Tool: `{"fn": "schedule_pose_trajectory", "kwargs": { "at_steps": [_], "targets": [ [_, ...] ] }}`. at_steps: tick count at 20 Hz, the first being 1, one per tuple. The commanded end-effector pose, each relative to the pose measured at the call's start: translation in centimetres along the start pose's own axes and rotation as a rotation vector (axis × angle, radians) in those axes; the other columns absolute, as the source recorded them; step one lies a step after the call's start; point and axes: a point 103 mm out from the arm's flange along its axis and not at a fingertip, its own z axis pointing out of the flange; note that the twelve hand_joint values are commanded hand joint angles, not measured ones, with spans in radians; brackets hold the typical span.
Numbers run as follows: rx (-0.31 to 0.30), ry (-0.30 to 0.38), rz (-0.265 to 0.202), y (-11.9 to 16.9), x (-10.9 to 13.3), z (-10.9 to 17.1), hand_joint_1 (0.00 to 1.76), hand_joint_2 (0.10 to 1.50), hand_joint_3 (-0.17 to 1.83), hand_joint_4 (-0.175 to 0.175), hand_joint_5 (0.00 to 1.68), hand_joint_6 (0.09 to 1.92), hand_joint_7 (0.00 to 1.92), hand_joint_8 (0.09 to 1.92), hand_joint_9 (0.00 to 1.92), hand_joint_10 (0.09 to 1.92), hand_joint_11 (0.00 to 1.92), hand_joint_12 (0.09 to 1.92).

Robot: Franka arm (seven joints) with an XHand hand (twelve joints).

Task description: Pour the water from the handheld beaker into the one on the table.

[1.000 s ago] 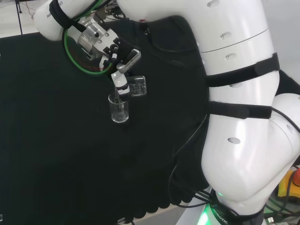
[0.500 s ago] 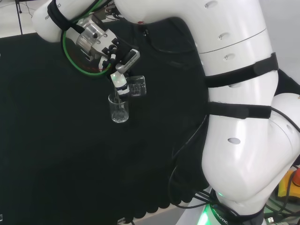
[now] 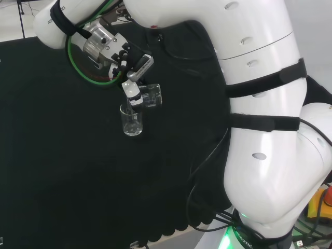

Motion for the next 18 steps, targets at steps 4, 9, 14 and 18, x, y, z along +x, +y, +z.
{"fn": "schedule_pose_trajectory", "kwargs": {
  "at_steps": [4,9,14,18],
  "targets": [
    [0.011,-0.012,0.005,-0.18,0.27,-0.11,1.45,0.36,1.15,-0.175,1.18,0.94,1.28,0.93,1.50,0.74,1.17,0.86],
    [0.013,-0.024,0.006,-0.36,0.57,-0.39,1.45,0.36,1.15,-0.175,1.18,0.94,1.28,0.93,1.50,0.74,1.17,0.86],
    [0.021,-0.033,0.009,-0.58,0.70,-0.61,1.45,0.36,1.15,-0.175,1.18,0.94,1.28,0.93,1.50,0.74,1.17,0.86],
    [0.031,-0.039,0.018,-0.73,0.62,-0.67,1.45,0.37,1.15,-0.175,1.18,0.94,1.28,0.93,1.50,0.74,1.17,0.86]
  ]
}}
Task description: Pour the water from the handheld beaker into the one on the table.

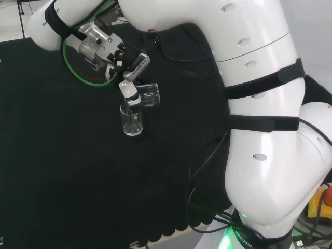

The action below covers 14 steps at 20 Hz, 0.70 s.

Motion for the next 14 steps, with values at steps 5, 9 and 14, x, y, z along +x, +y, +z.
{"fn": "schedule_pose_trajectory", "kwargs": {
  "at_steps": [5,9,14],
  "targets": [
    [0.015,-0.010,0.015,-0.30,-0.07,-0.19,1.45,0.37,1.14,-0.175,1.18,0.94,1.28,0.93,1.50,0.74,1.17,0.86],
    [0.017,-0.019,0.017,-0.39,0.06,-0.24,1.45,0.37,1.14,-0.175,1.18,0.94,1.28,0.93,1.50,0.74,1.17,0.86],
    [0.018,-0.015,0.013,-0.47,0.16,-0.29,1.45,0.37,1.14,-0.175,1.18,0.94,1.28,0.93,1.50,0.74,1.17,0.86]
  ]
}}
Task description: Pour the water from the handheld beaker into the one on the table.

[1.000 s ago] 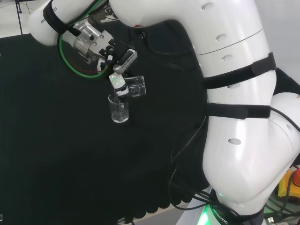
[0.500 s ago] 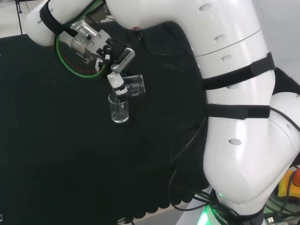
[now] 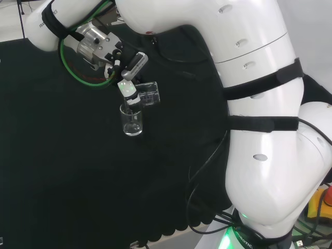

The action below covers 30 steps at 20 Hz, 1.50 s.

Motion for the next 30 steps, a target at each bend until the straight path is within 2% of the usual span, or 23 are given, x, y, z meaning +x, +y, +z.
{"fn": "schedule_pose_trajectory", "kwargs": {
  "at_steps": [1,23,30],
  "targets": [
    [0.002,0.003,-0.004,-0.12,0.08,0.02,1.45,0.37,1.14,-0.175,1.18,0.94,1.28,0.93,1.49,0.74,1.17,0.86],
    [0.013,0.011,-0.008,-0.15,-0.02,-0.15,1.45,0.37,1.14,-0.175,1.18,0.95,1.27,0.94,1.49,0.75,1.17,0.86],
    [-0.029,0.027,-0.021,-0.08,-0.77,-0.18,1.45,0.37,1.14,-0.175,1.18,0.95,1.27,0.94,1.49,0.75,1.17,0.86]
  ]
}}
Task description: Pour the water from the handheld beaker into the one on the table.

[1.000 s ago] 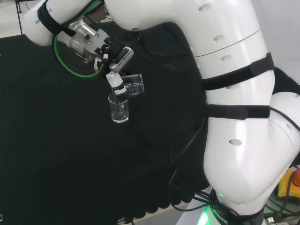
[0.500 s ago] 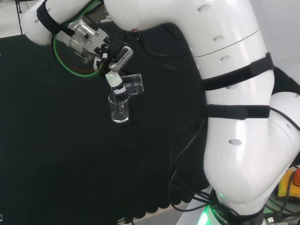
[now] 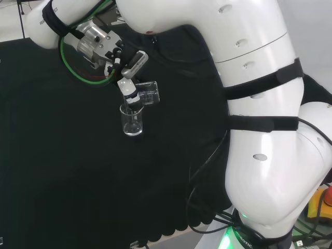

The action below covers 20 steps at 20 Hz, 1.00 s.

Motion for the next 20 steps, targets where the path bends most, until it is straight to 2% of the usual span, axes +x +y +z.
{"fn": "schedule_pose_trajectory", "kwargs": {
  "at_steps": [1,20],
  "targets": [
    [-0.025,0.005,-0.009,-0.1,-0.4,0.0,1.45,0.37,1.14,-0.175,1.18,0.95,1.27,0.94,1.49,0.75,1.17,0.86],
    [-0.111,0.054,-0.072,0.1,-1.6,1.0,1.45,0.37,1.15,-0.175,1.18,0.95,1.27,0.94,1.49,0.75,1.17,0.86]
  ]
}}
